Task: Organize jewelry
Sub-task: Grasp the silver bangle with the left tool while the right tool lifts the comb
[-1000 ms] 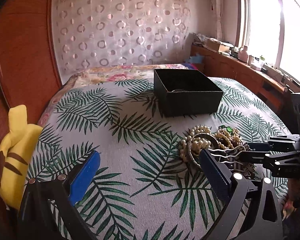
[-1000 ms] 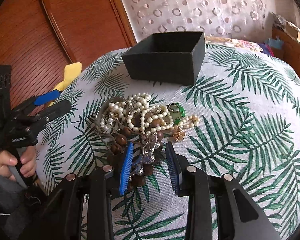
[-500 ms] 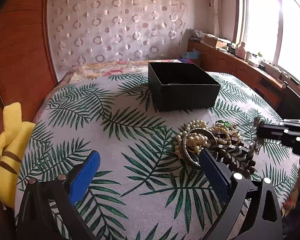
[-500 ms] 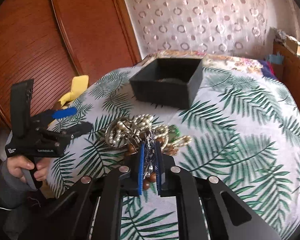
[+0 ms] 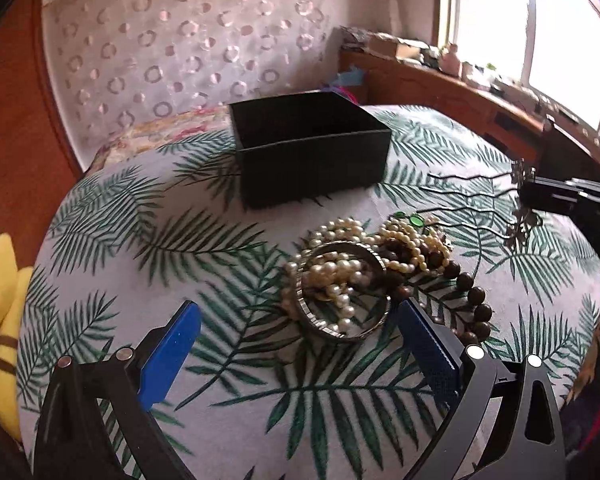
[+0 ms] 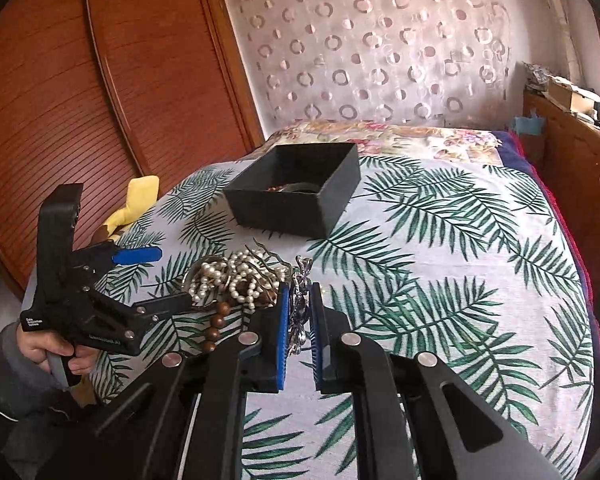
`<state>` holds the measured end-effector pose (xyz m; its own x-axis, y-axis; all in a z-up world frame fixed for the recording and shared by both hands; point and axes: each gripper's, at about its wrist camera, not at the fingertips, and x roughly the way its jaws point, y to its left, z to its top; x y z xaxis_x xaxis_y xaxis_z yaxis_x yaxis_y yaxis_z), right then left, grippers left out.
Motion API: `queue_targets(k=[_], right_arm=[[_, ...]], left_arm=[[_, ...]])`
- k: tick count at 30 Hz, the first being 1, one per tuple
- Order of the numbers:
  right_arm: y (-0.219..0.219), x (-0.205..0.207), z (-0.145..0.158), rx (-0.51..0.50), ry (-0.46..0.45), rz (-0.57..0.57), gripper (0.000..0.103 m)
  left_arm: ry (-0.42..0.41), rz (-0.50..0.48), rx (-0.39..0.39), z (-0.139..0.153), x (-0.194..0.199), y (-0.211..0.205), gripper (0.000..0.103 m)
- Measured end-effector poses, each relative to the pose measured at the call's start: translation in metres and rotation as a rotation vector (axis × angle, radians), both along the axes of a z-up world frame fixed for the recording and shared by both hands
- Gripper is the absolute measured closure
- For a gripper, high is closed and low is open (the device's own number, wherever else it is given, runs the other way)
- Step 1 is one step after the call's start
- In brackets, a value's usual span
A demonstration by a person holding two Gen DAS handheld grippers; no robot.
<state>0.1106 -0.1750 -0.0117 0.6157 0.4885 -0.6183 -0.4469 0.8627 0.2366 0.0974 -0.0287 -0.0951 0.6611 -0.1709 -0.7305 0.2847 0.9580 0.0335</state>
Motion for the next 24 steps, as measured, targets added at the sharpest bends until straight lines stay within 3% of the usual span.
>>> queue_targets(k=[3, 5, 15, 18, 24], right_arm=[[-0.002, 0.0, -0.003, -0.001, 0.003, -0.003, 0.092], [-0.003, 0.0, -0.005, 0.002, 0.007, -0.004, 0.092], [-0.002, -0.001, -0.011, 0.007, 0.014, -0.002, 0.092], [0.0, 0.0, -0.013, 0.004, 0.019, 0.001, 0.092], [0.004, 0.002, -0.016, -0.005, 0.025, 0.01, 0.092]], left_arm=[[0.013, -0.026, 0.029, -0.001, 0.004, -0.011, 0.024], [0.025, -0.04, 0.051, -0.004, 0.007, -0.015, 0.03], [0.05, -0.08, 0.074, -0.012, 0.008, -0.021, 0.03], [0.051, -0.089, 0.029, -0.009, 0.01, -0.017, 0.048], [0.008, -0.071, -0.014, 0.001, 0.004, -0.007, 0.048]])
